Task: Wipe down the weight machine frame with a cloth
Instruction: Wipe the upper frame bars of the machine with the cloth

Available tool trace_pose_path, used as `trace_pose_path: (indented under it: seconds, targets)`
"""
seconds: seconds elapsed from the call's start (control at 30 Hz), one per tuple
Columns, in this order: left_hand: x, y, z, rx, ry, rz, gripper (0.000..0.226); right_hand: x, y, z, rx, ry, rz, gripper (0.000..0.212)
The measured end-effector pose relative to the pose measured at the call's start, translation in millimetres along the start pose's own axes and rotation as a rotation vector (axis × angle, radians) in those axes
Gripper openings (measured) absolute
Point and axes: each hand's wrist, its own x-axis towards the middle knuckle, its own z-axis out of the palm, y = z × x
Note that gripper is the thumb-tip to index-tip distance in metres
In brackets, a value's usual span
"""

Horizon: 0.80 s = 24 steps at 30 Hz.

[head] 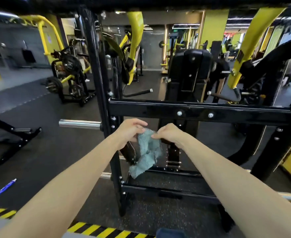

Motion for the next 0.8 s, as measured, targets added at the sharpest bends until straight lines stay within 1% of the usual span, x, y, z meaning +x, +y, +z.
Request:
trace_pose_path:
  seconds: [0.07, 0.17, 0.23, 0.3, 0.37, 0.4, 0.47, 0.53, 0.57, 0.63, 0.67, 0.8]
  targets:
    - [-3, 18, -6, 0.003, 0.027, 0.038, 0.018, -7, -14, -19, 0.129, 0.013, -0.042, 0.021]
    - [-9, 41, -14, 0.022, 0.005, 0.085, 0.016, -23, -30, -39, 0.213, -0.022, -0.135, 0.017]
    - [-9, 54, -17, 0.115, 0.041, 0.128, 0.015, -30, -35, -49, 0.21, -0.044, -0.195, 0.024]
    - [-6, 67, -20, 0.152, 0.13, 0.161, 0.016, -32, -37, -57, 0.109, -0.08, -0.204, 0.033]
    - [-2, 78, -25, 0.101, 0.242, 0.178, 0.022, -30, -37, -65, -0.077, -0.085, -0.176, 0.038]
    - [0, 83, -29, 0.056, 0.303, 0.175, 0.025, -28, -37, -71, -0.155, -0.068, -0.152, 0.036]
    - [1, 91, -39, 0.021, 0.357, 0.168, 0.027, -26, -36, -87, -0.182, -0.007, -0.123, 0.023]
    - [-3, 96, -47, 0.082, 0.345, 0.131, 0.023, -24, -36, -103, -0.083, 0.035, -0.105, 0.02]
    - [-4, 96, -52, 0.054, 0.339, 0.115, 0.021, -22, -36, -110, -0.038, 0.038, -0.097, 0.02]
    - [-4, 95, -62, -0.098, 0.328, 0.117, 0.022, -20, -38, -118, 0.012, 0.032, -0.076, 0.02]
    - [-1, 94, -68, -0.141, 0.347, 0.107, 0.023, -19, -41, -120, 0.035, 0.04, -0.067, 0.021]
    - [2, 86, -72, -0.063, 0.483, -0.028, 0.019, -8, -54, -117, 0.216, 0.084, -0.048, 0.019]
